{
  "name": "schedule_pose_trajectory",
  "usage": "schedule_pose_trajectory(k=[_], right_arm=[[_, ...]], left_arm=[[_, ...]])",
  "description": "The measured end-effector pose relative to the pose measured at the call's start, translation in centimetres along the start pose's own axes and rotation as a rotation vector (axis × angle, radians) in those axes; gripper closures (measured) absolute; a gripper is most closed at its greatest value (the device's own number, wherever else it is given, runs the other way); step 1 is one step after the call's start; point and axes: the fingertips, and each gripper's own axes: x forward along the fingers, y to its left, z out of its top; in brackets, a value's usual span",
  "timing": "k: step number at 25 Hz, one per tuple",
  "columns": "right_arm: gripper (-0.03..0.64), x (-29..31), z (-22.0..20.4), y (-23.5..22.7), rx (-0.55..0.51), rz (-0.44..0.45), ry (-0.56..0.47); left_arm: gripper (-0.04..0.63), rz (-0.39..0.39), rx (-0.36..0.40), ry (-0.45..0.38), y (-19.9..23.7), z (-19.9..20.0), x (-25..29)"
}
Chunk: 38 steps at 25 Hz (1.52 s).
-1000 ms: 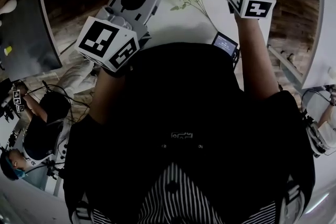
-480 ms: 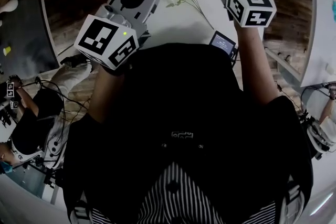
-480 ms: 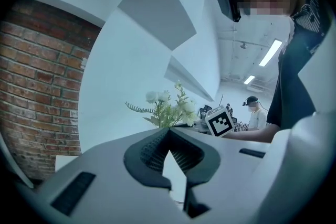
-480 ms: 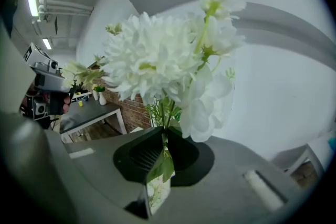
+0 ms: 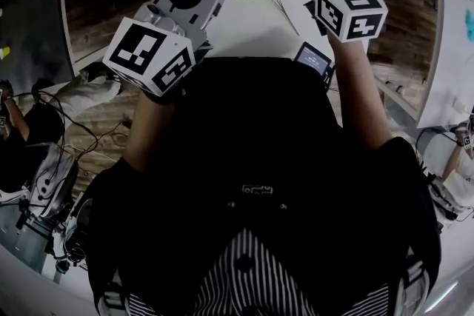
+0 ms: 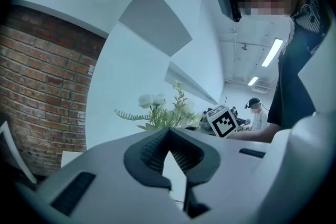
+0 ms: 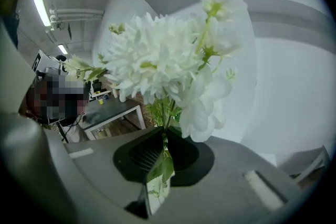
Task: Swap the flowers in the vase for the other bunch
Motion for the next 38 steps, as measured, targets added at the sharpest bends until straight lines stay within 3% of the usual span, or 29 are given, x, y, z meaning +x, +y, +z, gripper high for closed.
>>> schedule_pose_trajectory(k=[5,11,15,30,38], right_arm=[[0.586,1.9,-1.0,4.1,0.016,0.122,0.06],[0.586,4.1,-5.0,8.2,0.07,0.334,0.218],[0.586,4.7,-8.2,10.3,0.097,0.411,0.318],[0.584,13.5,-19.9,13.2,0.227,0.411,0.621],[0.578,15.6,-23.8,12.6,0.277,0.386,0.697]], left_arm=[[0.589,0.041,-0.014,-0.009,0.2,-0.5,-2.6],[0.589,0.115,-0.038,-0.024,0.0,-1.5,-4.6],[0.589,0.169,-0.046,-0.041,-0.7,-2.1,-7.2],[0.589,0.318,-0.082,-0.068,2.2,-3.2,-13.5],[0.589,0.341,-0.088,-0.062,1.8,-3.6,-14.0]])
